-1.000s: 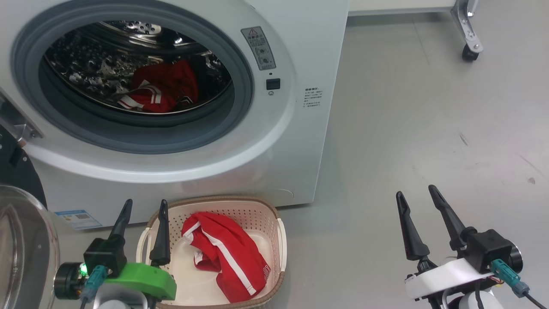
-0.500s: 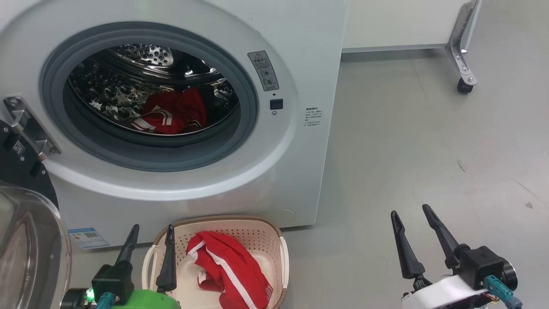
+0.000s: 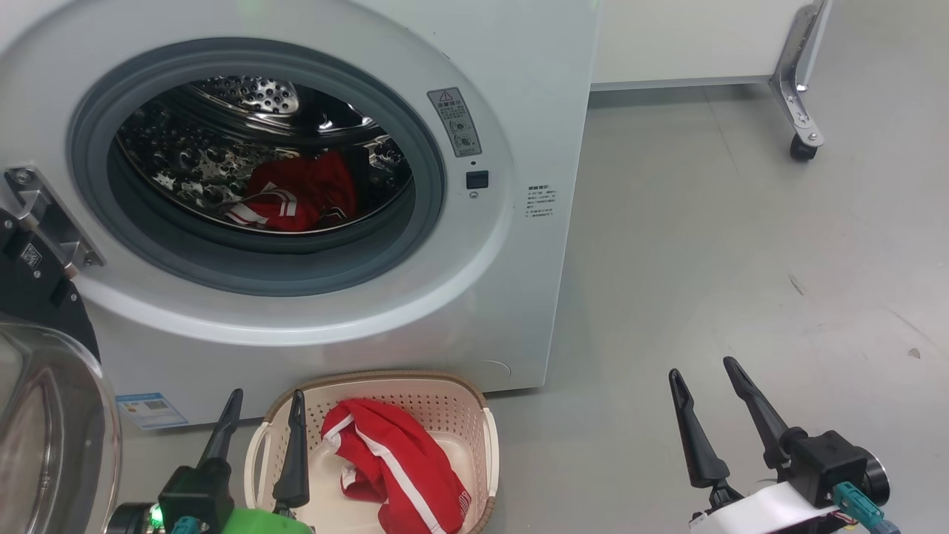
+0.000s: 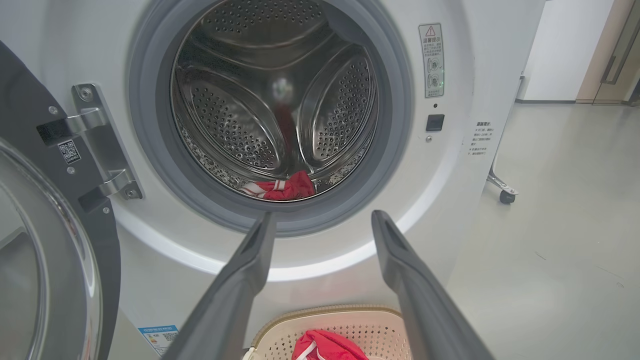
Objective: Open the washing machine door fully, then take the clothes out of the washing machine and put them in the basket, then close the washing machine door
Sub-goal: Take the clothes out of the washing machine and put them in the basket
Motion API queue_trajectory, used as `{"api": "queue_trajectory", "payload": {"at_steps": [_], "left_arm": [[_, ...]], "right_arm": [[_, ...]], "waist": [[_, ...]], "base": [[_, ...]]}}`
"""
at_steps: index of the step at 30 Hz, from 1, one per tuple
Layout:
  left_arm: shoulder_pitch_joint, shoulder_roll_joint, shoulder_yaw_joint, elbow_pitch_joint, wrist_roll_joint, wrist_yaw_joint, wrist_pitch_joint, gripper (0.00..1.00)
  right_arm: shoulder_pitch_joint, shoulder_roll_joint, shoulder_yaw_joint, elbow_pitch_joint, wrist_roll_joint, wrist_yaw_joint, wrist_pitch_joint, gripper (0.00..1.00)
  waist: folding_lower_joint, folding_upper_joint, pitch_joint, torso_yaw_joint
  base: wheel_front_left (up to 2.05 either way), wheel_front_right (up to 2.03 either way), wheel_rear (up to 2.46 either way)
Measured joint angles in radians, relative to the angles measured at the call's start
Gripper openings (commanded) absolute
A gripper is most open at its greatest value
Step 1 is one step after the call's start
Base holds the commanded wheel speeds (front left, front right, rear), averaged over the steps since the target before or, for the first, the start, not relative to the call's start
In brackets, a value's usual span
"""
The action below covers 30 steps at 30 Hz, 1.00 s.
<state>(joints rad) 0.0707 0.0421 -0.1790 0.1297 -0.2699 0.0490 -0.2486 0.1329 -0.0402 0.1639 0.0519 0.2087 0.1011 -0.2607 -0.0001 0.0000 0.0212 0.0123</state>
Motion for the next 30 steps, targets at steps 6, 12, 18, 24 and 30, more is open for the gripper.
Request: {"api": "queue_trajectory", "payload": {"at_steps": [6, 12, 18, 24, 30], "left_arm": [[0.001, 0.0, -0.007, -0.021, 0.0, 0.008, 0.001, 1.0], [0.0, 0.001, -0.014, -0.04, 0.0, 0.009, 0.007, 1.0], [-0.016, 0.001, -0.021, -0.04, -0.007, 0.016, 0.029, 1.0], [-0.1, 0.001, -0.043, -0.01, -0.022, 0.002, 0.087, 1.0], [-0.225, 0.001, -0.054, 0.04, -0.031, -0.013, 0.174, 1.0]], "right_arm": [[0.0, 0.0, -0.002, -0.014, 0.0, -0.007, 0.0, 1.0], [-0.001, 0.0, -0.001, -0.027, -0.001, -0.007, 0.0, 1.0], [-0.002, -0.001, 0.001, -0.043, -0.002, -0.007, 0.0, 1.0], [-0.02, -0.002, 0.014, -0.064, -0.009, -0.006, 0.0, 1.0], [-0.046, -0.004, 0.019, -0.084, -0.009, -0.006, 0.0, 1.0]], "waist": [[0.0, 0.0, 0.018, 0.002], [0.0, 0.0, 0.044, 0.006], [0.0, 0.0, 0.077, 0.006], [0.0, 0.0, 0.122, -0.003], [0.0, 0.0, 0.185, -0.021]], "base": [[0.0, 0.0, 0.0], [0.0, 0.0, 0.0], [0.0, 0.0, 0.0], [0.0, 0.0, 0.0], [0.0, 0.0, 0.0]]}}
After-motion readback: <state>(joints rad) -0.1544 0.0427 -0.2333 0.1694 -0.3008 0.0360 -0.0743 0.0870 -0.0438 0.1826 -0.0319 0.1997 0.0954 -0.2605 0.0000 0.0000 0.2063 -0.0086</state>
